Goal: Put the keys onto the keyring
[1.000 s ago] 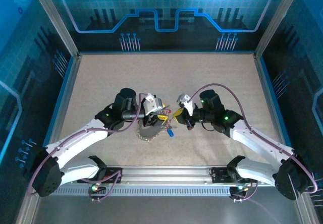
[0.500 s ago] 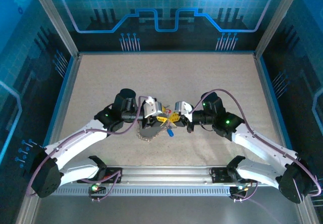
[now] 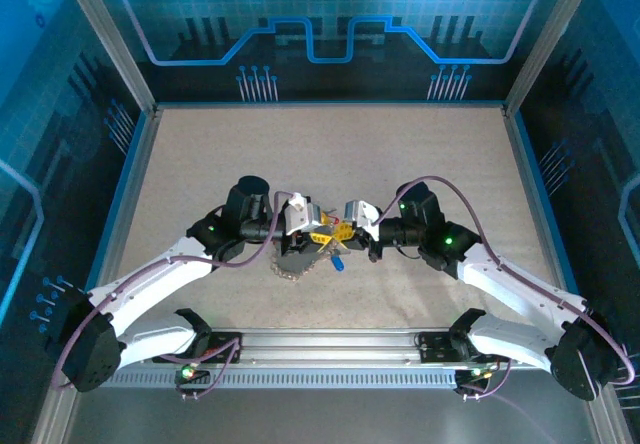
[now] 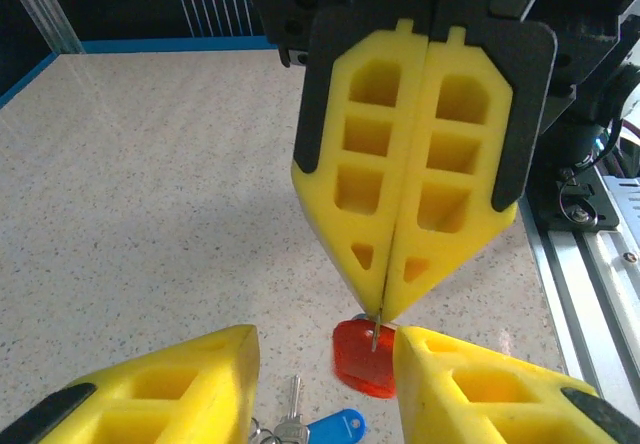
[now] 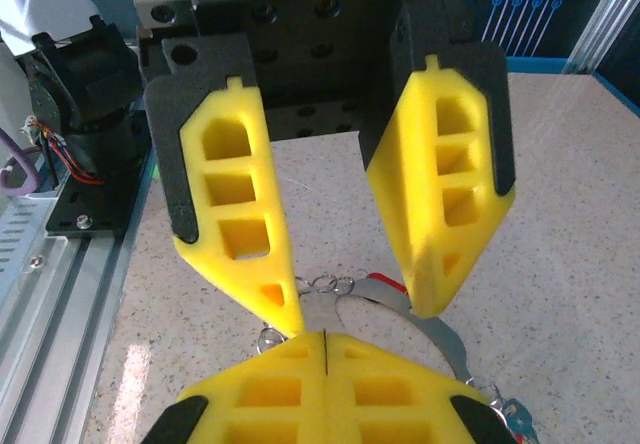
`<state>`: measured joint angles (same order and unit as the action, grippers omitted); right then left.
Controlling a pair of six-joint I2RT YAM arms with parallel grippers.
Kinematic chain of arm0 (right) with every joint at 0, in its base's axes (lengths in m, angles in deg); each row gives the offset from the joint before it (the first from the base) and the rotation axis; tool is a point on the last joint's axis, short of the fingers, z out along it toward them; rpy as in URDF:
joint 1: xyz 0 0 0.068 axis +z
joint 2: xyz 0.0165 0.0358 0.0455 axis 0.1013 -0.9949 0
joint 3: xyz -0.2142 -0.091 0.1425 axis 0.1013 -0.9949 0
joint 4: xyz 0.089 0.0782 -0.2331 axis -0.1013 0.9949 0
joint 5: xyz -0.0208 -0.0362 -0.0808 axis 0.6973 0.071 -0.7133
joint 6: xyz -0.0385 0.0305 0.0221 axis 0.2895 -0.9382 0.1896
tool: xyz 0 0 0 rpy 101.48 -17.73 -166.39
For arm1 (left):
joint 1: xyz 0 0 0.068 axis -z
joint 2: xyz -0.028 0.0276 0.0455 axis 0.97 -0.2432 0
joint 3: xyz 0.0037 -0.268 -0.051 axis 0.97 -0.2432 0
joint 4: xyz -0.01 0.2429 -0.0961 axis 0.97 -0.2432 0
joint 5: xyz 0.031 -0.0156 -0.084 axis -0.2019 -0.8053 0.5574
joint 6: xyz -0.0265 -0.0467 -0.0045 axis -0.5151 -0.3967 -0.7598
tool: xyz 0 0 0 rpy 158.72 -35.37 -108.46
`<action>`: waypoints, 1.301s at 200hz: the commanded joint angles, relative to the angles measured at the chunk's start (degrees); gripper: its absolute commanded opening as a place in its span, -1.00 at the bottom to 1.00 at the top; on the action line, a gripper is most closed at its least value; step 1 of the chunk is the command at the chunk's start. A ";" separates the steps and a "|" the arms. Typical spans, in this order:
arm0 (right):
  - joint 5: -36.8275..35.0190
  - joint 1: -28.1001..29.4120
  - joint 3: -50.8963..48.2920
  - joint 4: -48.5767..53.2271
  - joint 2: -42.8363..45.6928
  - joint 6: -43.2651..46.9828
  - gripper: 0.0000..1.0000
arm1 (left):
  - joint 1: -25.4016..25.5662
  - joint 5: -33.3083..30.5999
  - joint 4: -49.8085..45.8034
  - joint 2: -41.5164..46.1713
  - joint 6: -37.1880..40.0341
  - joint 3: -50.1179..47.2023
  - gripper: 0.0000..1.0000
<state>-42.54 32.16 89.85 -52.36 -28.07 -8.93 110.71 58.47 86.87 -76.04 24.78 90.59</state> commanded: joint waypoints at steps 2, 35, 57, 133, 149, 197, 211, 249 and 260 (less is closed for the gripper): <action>-0.29 0.87 0.35 -2.20 1.11 -0.05 -1.00 | 0.42 2.39 -0.60 -0.31 1.29 0.61 -0.17; 1.00 0.86 -0.19 -4.37 0.97 -1.01 -1.00 | 0.52 2.83 -1.43 -0.71 1.11 1.16 -0.23; 2.14 0.85 -0.08 -4.75 0.79 -1.14 -1.00 | 0.47 2.92 -2.65 -0.79 1.37 1.79 -0.33; 3.16 0.87 -0.21 -4.95 0.30 -1.92 -1.00 | 0.50 1.60 -2.58 -0.12 1.94 1.71 -0.47; 3.72 0.87 -0.60 -5.56 0.11 -1.86 -1.00 | 0.59 1.52 -2.74 0.38 2.34 1.43 -0.48; 3.89 0.87 -1.17 -5.87 0.43 -2.12 -1.00 | 0.61 1.25 -2.27 0.28 1.99 1.48 -0.65; 3.78 0.87 -0.72 -4.51 0.57 -1.65 -1.00 | 0.60 0.99 -2.29 0.38 2.03 1.53 -0.69; 2.67 0.87 -1.24 -4.36 0.86 -1.12 -1.00 | 0.56 1.51 -2.12 0.71 1.85 1.40 -0.61; 2.04 0.87 -1.28 -4.41 1.09 -1.36 -1.00 | 0.63 1.57 -1.76 0.78 1.77 1.25 -0.57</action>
<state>-40.29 32.16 89.09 -56.82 -28.01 -10.46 110.71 59.17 84.99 -76.63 26.09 90.85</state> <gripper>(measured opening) 0.051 0.203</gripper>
